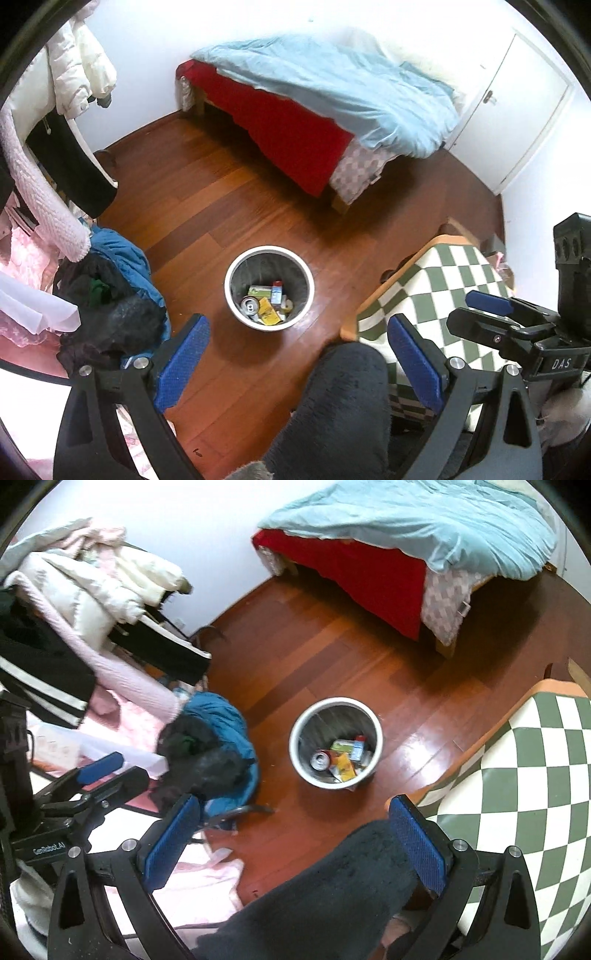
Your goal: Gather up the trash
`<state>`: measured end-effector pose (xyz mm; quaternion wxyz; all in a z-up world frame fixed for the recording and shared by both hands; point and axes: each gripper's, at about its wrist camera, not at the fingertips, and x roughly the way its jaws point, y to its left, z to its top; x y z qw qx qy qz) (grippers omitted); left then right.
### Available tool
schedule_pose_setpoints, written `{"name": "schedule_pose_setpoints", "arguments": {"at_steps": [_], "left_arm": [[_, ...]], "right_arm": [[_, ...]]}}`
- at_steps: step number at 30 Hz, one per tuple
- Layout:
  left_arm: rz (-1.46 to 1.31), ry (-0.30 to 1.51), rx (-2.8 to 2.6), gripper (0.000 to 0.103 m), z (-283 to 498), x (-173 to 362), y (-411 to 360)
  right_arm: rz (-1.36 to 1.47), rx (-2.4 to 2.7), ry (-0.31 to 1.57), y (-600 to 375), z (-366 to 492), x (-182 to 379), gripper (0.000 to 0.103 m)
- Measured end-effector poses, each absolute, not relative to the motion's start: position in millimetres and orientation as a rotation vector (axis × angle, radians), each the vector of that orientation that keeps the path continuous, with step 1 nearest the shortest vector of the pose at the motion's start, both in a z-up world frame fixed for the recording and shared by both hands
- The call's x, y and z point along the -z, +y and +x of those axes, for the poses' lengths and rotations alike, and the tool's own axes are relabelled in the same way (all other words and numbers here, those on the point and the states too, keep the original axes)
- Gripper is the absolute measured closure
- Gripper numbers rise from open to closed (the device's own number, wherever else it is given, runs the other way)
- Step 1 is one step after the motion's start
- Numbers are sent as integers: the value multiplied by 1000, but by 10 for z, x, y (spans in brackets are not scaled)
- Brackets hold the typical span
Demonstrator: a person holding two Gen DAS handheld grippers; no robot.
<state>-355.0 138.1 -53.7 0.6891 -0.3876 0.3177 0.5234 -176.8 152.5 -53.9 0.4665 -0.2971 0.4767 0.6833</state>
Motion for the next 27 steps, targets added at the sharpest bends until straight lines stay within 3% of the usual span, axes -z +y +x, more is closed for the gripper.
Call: {"name": "schedule_pose_setpoints", "arguments": {"at_steps": [13, 27], "left_arm": [[-858, 629, -1152, 5, -3668, 132, 1115], [-843, 618, -1143, 5, -3687, 93, 1044]], "right_arm": [[-688, -1798, 1180, 1227, -1865, -102, 0], [-698, -1831, 1208, 1169, -1942, -241, 0]]}}
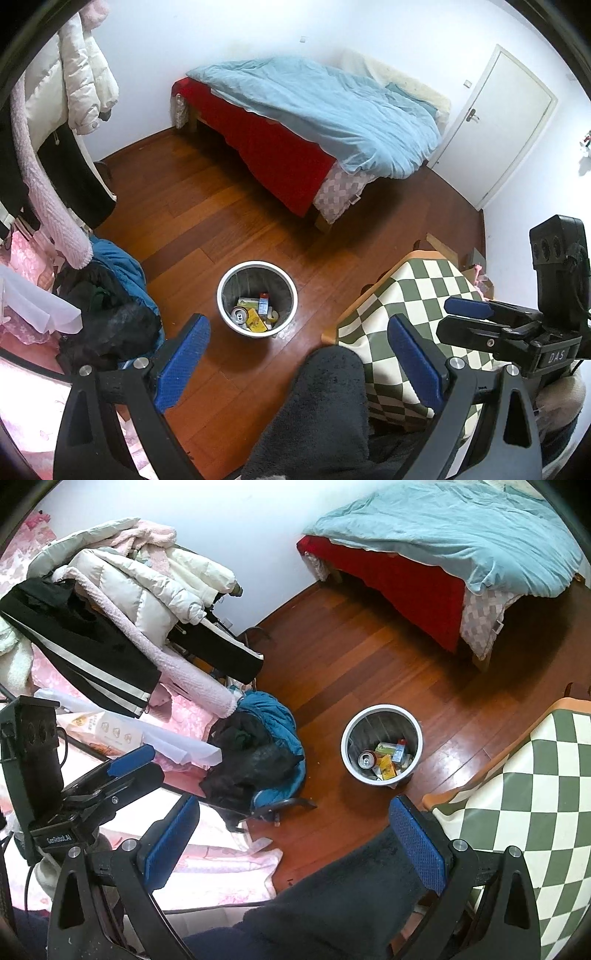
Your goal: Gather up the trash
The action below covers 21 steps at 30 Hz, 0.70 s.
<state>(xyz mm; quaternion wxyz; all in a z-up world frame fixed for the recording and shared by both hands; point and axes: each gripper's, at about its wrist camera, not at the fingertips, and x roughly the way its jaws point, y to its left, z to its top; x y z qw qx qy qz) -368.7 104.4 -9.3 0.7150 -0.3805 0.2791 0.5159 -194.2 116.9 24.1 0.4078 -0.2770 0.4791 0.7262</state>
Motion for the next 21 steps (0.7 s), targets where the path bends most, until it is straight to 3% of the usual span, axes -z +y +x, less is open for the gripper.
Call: {"name": "schedule_pose_setpoints", "arguments": {"at_steps": [3, 21], "left_arm": [[-841, 621, -1139, 0, -3688, 93, 1043], [-842, 621, -1121, 0, -3666, 76, 1011]], "right_arm": [[-704, -1825, 1205, 1167, -1949, -243, 0], [-715, -1810, 1194, 1140, -1935, -295, 0]]}}
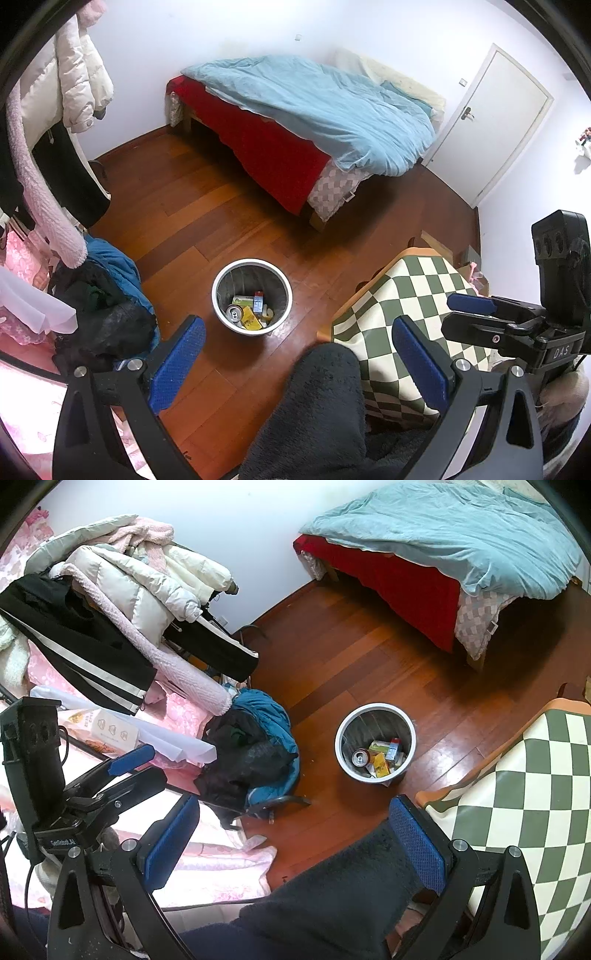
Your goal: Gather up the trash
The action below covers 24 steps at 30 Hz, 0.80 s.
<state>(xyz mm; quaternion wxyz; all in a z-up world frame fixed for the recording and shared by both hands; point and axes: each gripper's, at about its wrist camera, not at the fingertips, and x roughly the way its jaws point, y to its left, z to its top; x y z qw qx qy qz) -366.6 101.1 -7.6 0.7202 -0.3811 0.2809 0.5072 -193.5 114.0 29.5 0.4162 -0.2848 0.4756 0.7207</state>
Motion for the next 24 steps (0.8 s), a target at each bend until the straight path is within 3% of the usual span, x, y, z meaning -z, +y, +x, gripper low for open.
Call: {"name": "schedule_pose_setpoints", "arguments": {"at_steps": [24], "left_arm": [[-843, 616, -1127, 0, -3662, 27, 1006]], "right_arm": [[-719, -1807, 1193, 1123, -1938, -318, 0]]}}
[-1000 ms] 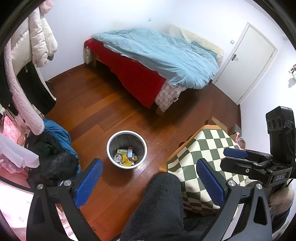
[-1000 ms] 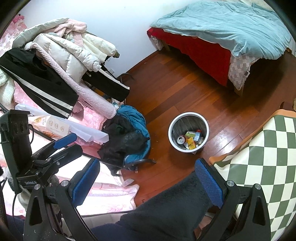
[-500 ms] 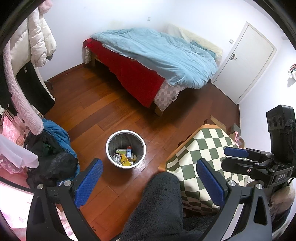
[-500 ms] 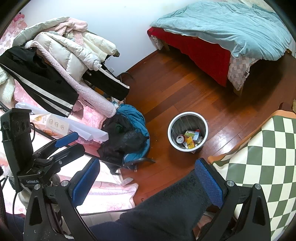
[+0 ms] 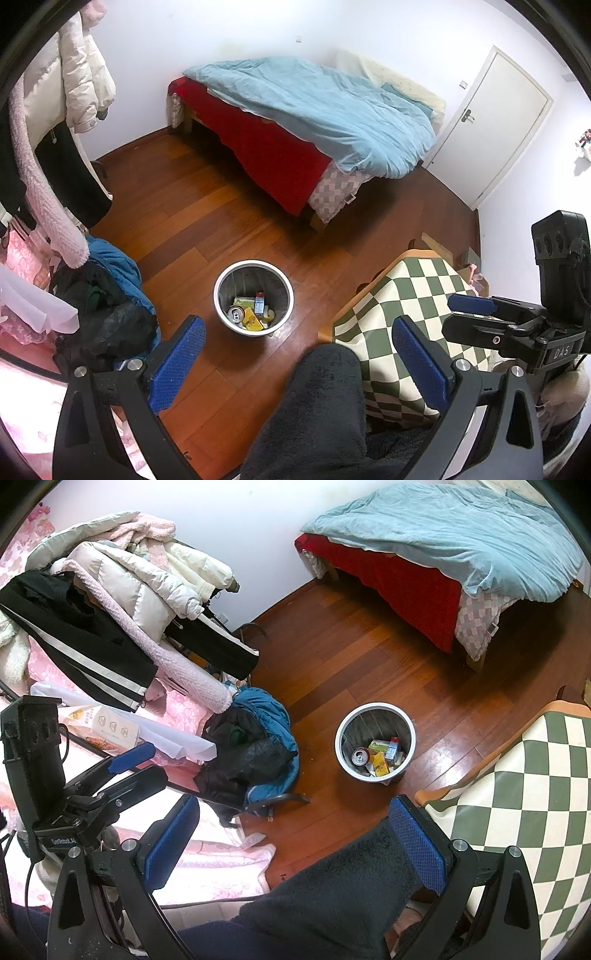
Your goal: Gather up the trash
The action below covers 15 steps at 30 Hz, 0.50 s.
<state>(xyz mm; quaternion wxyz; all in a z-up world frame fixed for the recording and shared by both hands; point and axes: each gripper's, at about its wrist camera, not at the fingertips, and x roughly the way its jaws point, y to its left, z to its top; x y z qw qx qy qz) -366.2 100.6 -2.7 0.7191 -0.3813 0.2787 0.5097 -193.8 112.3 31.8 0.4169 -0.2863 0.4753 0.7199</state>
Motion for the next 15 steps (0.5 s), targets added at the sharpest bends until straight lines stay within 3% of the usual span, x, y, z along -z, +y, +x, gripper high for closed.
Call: {"name": "schedule_pose_setpoints", "arguments": {"at_steps": [15], "left_arm": [[-843, 610, -1125, 0, -3728, -10, 997]], "right_arm": [[-736, -1813, 1182, 1098, -1971, -351, 0]]}}
